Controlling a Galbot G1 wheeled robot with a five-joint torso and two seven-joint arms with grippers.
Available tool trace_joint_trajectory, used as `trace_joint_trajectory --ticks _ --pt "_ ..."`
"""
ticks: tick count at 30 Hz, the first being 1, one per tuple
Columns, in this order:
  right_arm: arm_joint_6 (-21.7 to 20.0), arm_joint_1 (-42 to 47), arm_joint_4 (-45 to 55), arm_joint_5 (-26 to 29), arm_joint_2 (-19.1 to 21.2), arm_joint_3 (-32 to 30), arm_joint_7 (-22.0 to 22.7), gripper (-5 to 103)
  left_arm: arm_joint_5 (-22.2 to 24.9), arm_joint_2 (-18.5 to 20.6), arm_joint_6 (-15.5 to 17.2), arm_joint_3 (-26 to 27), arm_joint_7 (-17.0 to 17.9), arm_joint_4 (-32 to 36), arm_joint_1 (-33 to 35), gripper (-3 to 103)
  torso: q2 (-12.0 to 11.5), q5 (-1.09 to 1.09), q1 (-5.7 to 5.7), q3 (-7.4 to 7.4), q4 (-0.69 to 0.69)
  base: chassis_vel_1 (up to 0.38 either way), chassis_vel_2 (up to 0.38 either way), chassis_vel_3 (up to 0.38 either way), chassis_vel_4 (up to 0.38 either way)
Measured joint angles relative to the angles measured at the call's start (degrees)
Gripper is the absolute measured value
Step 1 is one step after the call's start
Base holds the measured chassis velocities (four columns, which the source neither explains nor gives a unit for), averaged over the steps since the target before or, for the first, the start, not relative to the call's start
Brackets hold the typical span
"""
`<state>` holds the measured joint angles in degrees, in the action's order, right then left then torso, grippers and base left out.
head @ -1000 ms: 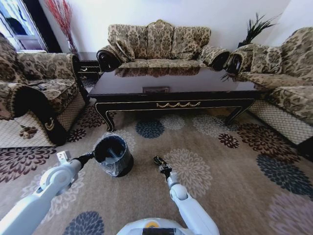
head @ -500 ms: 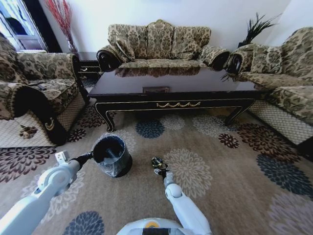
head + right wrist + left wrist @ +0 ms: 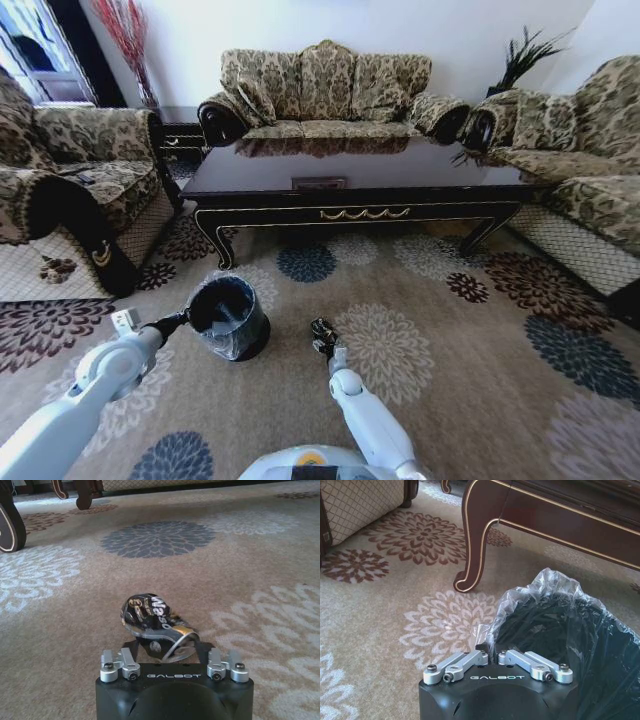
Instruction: Move to the front of the table and pick up the trash from the floor, then place it into the trash bin.
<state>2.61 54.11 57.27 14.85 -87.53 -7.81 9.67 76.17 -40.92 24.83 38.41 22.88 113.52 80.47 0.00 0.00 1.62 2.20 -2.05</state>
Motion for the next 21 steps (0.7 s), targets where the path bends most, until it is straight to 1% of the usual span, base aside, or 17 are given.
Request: trace_joint_trajectory --ticks 3,5,8,9,12,13,15,16,17,21 --pt "0.0 -0.03 -0.13 0.05 0.16 0.01 0.01 47 -0.05 -0.01 -0.19 -0.18 0.0 0.0 -0.25 4 0.0 0.0 0.0 0.0 0.0 0.0 0.0 0.0 0.0" --pt "0.0 -0.03 -0.14 0.05 0.23 0.0 0.01 47 -0.05 -0.01 -0.22 -0.21 -0.01 0.0 -0.26 4 0.0 0.0 0.0 0.0 0.0 0.0 0.0 0.0 0.0" --pt "0.1 0.06 -0.17 0.11 0.44 -0.03 0.0 32 -0.05 0.0 -0.29 -0.16 -0.01 0.03 -0.1 4 0.0 0.0 0.0 0.0 0.0 0.0 0.0 0.0 0.0" --pt "0.1 0.06 -0.17 0.11 0.44 -0.03 0.0 32 -0.05 0.0 -0.29 -0.16 -0.01 0.03 -0.1 4 0.0 0.0 0.0 0.0 0.0 0.0 0.0 0.0 0.0" --pt "0.13 0.24 0.13 0.24 0.58 -0.04 0.01 15 -0.06 0.03 -0.31 0.07 -0.01 0.17 0.08 4 0.0 0.0 0.0 0.0 0.0 0.0 0.0 0.0 0.0" --pt "0.13 0.24 0.13 0.24 0.58 -0.04 0.01 15 -0.06 0.03 -0.31 0.07 -0.01 0.17 0.08 4 0.0 0.0 0.0 0.0 0.0 0.0 0.0 0.0 0.0" --pt "0.14 0.55 0.67 0.32 0.62 -0.04 0.02 5 -0.06 0.03 -0.35 0.09 -0.01 0.36 0.13 4 0.0 0.0 0.0 0.0 0.0 0.0 0.0 0.0 0.0" --pt "0.14 0.66 0.83 0.3 0.64 -0.04 0.02 5 -0.07 0.03 -0.35 0.09 -0.01 0.44 0.15 4 0.0 0.0 0.0 0.0 0.0 0.0 0.0 0.0 0.0" --pt "0.16 1.01 1.43 0.25 0.75 -0.03 0.05 1 -0.06 0.05 -0.35 0.09 -0.01 0.54 0.17 4 0.0 0.01 0.0 0.0 0.0 0.0 0.0 0.0 0.0" --pt "0.16 1.65 3.11 0.29 1.13 -0.1 0.28 1 -0.05 0.06 -0.36 0.13 -0.02 0.63 0.26 4 0.0 0.01 0.0 0.0 0.0 0.0 0.0 0.0 0.0"
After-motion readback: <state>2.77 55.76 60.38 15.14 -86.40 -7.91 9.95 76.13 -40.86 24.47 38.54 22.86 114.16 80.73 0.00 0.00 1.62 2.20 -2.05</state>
